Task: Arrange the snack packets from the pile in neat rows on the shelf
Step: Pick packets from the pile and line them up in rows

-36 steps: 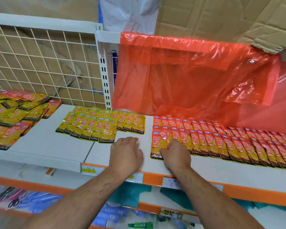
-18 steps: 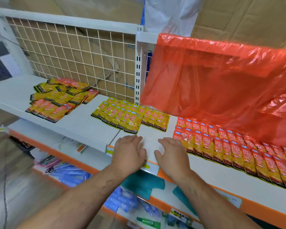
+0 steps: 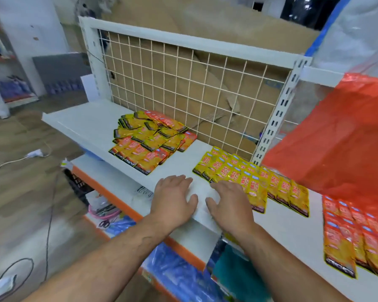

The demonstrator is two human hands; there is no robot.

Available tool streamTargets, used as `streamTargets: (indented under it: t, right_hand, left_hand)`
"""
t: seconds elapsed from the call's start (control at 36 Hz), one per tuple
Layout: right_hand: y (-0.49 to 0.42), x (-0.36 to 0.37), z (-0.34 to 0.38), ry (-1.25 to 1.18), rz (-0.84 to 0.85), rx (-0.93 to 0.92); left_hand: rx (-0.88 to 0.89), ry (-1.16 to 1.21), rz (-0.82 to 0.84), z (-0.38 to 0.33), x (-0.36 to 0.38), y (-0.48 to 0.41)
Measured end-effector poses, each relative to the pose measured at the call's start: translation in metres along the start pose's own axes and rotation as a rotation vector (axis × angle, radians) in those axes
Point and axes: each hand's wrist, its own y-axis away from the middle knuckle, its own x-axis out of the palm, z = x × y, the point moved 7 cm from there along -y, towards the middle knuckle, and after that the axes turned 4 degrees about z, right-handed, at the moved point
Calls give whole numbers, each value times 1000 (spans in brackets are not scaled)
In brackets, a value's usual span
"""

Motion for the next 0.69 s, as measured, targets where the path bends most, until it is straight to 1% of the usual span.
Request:
streamTargets:
  t: [0.14, 0.31, 0.47, 0.58, 0.69]
  right_hand:
    - [-47, 36, 59, 2, 4, -13]
    - [-98, 70, 114, -24, 15, -29]
    - [-141, 84, 142, 2, 57, -32]
    - [-177, 88, 152, -3, 21, -61]
    - [-213, 95, 160, -17, 19, -81]
  left_hand:
    - [-37, -16, 31, 77, -21, -20]
    - [-44, -15, 44, 148, -41, -44]
    - [-67, -31, 37, 187, -43, -73]
    - [-99, -20, 36, 207, -42, -95]
    - [-114, -23, 29, 226, -45, -117]
